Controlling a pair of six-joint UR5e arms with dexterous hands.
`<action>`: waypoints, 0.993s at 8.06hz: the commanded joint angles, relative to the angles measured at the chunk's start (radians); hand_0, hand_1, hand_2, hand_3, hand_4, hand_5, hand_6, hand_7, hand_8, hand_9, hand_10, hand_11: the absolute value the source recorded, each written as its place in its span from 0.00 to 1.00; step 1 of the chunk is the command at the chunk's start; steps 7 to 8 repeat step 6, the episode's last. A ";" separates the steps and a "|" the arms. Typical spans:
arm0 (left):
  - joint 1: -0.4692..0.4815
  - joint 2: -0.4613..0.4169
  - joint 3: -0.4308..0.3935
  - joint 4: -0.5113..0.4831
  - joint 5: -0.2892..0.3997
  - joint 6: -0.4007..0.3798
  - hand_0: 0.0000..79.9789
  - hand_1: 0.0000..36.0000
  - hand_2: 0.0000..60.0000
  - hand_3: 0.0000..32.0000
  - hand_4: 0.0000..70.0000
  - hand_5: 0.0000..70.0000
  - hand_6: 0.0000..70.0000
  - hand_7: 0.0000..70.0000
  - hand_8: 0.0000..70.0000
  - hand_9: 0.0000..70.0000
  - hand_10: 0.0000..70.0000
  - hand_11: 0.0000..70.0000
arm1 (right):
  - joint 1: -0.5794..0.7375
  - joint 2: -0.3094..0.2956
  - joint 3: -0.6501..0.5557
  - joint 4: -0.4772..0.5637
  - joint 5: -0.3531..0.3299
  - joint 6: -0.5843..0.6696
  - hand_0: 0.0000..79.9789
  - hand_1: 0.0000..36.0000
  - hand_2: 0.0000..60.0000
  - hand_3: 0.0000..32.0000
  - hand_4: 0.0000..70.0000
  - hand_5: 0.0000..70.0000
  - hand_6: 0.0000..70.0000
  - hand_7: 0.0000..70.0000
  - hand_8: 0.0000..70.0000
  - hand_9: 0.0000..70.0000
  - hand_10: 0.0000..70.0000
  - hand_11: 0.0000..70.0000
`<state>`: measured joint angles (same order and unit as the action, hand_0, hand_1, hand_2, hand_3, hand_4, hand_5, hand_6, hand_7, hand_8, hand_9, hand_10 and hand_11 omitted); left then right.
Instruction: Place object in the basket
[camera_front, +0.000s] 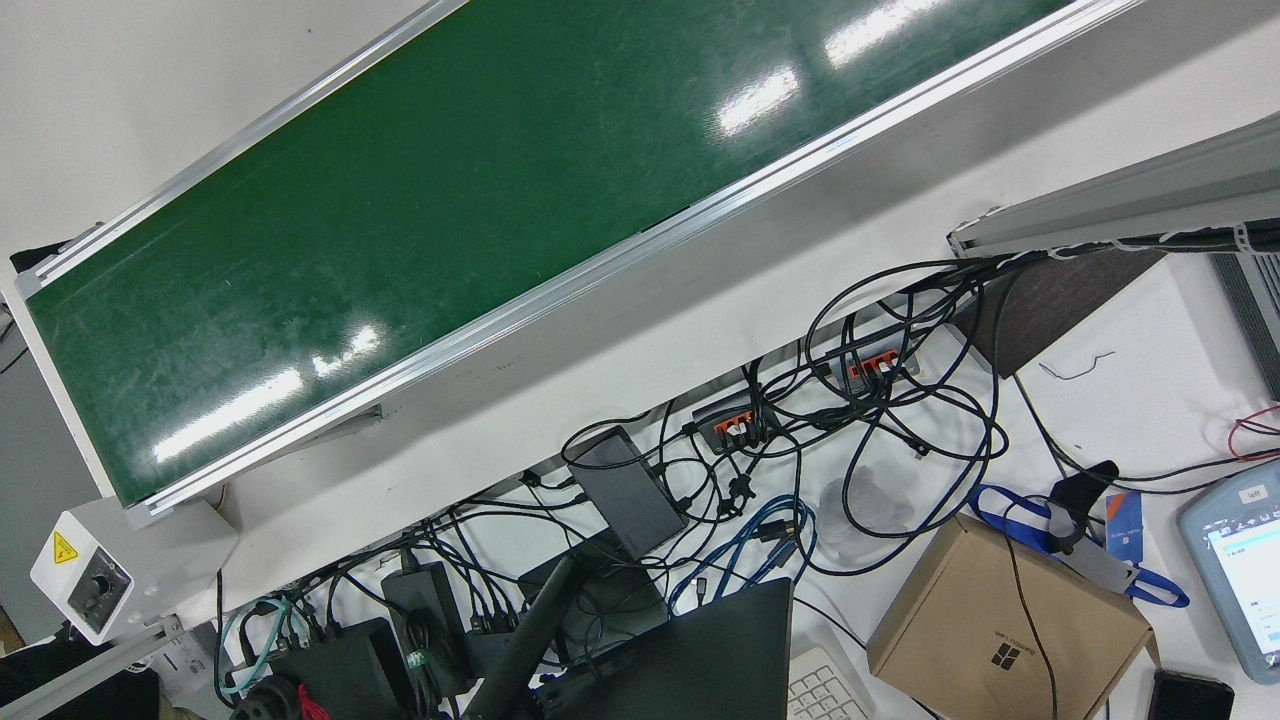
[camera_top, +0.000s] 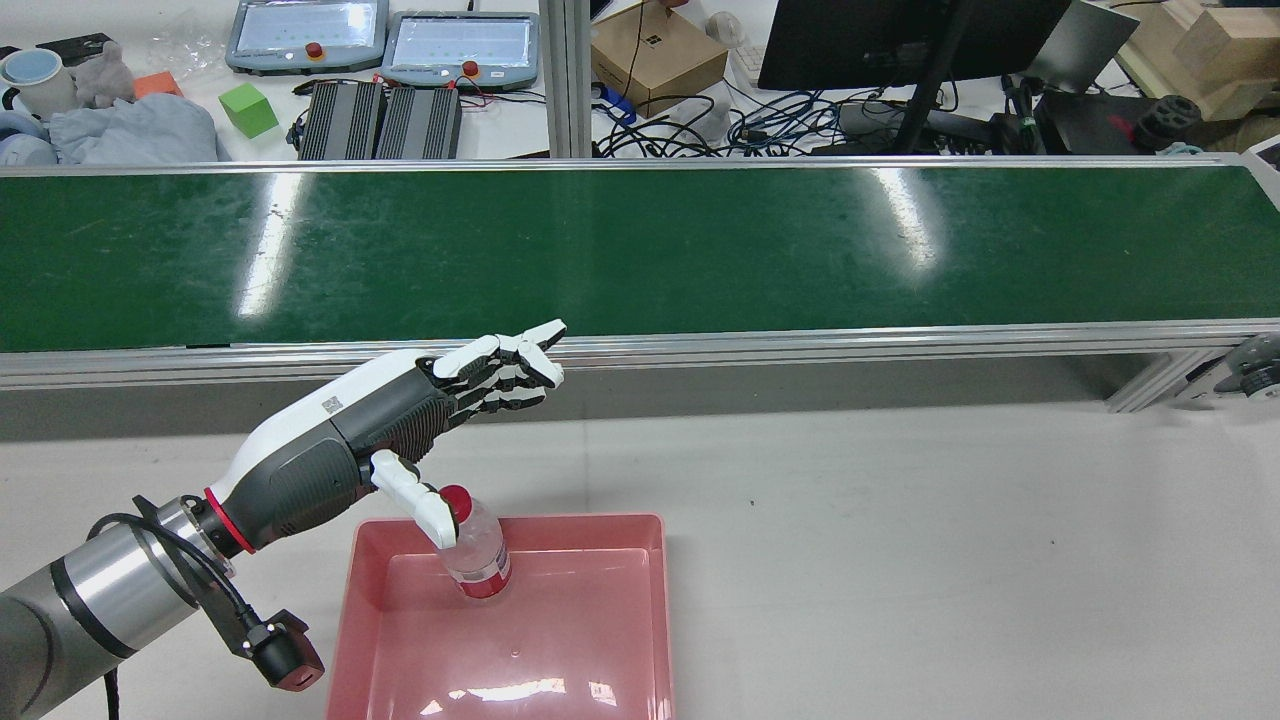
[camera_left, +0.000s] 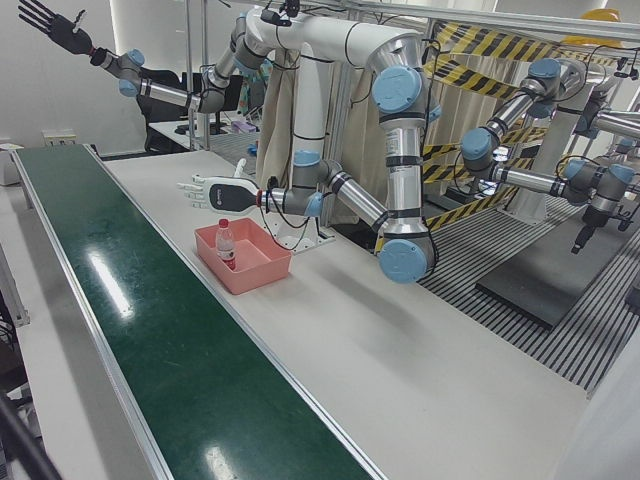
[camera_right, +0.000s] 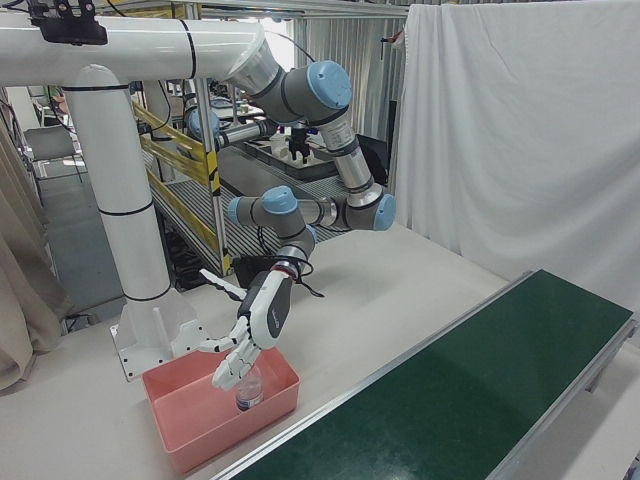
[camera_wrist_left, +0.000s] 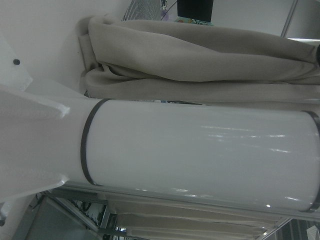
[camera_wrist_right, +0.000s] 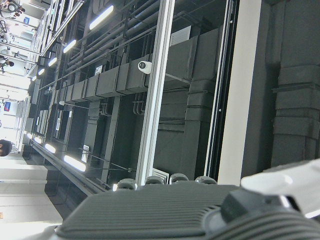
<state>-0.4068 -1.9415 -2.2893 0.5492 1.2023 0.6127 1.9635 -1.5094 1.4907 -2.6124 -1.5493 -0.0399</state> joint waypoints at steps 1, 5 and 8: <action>-0.001 -0.002 -0.004 0.000 0.000 -0.007 0.46 0.00 0.00 0.19 0.14 0.58 0.12 0.08 0.21 0.22 0.16 0.22 | 0.000 0.000 -0.001 0.000 0.000 0.000 0.00 0.00 0.00 0.00 0.00 0.00 0.00 0.00 0.00 0.00 0.00 0.00; -0.001 -0.005 -0.004 0.000 0.000 -0.008 0.48 0.00 0.00 0.21 0.14 0.57 0.11 0.07 0.20 0.20 0.15 0.20 | 0.000 0.000 0.000 0.000 0.000 0.000 0.00 0.00 0.00 0.00 0.00 0.00 0.00 0.00 0.00 0.00 0.00 0.00; -0.001 -0.005 -0.005 0.000 0.000 -0.008 0.48 0.00 0.00 0.21 0.14 0.57 0.11 0.07 0.20 0.20 0.14 0.20 | 0.000 0.000 0.000 0.000 0.000 0.000 0.00 0.00 0.00 0.00 0.00 0.00 0.00 0.00 0.00 0.00 0.00 0.00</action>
